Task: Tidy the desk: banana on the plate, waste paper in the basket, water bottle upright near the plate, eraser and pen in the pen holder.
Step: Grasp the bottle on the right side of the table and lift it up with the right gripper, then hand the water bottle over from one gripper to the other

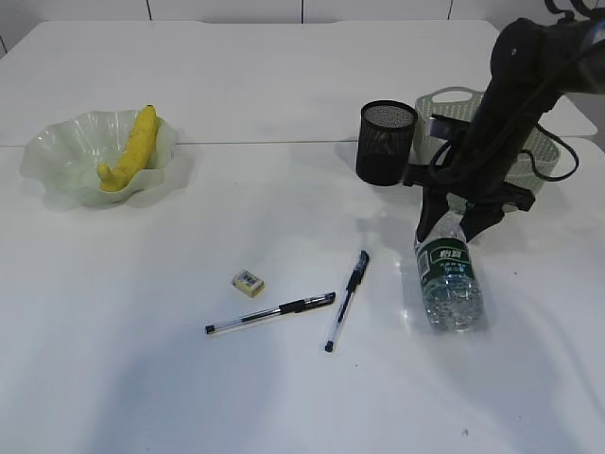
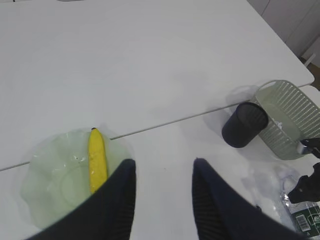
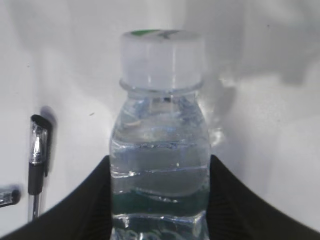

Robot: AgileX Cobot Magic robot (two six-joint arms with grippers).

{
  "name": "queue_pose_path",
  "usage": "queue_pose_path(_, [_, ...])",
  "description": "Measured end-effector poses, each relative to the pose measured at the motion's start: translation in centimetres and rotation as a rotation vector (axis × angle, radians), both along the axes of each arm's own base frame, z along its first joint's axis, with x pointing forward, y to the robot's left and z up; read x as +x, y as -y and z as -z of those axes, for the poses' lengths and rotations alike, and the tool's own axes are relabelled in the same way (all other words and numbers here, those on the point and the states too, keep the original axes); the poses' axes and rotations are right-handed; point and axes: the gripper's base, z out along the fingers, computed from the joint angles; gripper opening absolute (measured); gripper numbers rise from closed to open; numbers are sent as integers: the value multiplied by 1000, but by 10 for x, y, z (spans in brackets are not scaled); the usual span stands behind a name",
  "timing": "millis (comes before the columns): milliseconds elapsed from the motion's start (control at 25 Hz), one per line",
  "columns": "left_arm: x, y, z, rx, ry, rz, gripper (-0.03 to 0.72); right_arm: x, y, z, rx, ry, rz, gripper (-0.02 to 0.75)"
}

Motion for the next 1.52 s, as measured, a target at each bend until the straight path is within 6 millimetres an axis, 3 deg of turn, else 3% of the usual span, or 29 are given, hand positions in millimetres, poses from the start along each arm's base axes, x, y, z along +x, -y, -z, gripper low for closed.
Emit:
queue_pose_path(320, [0, 1, 0, -7, 0, 5, 262, 15, -8, -46, 90, 157, -56, 357])
queue_pose_path(600, [0, 1, 0, -8, 0, 6, 262, 31, -25, -112, 268, 417, -187, 357])
queue_pose_path(960, [0, 1, 0, -10, 0, 8, 262, 30, -40, -179, 461, 640, -286, 357])
queue_pose_path(1240, [0, 1, 0, -10, 0, 8, 262, 25, -50, -196, 627, 672, -289, 356])
queue_pose_path(1520, [0, 1, 0, -10, 0, 8, 262, 24, -54, -202, 645, 810, -475, 356])
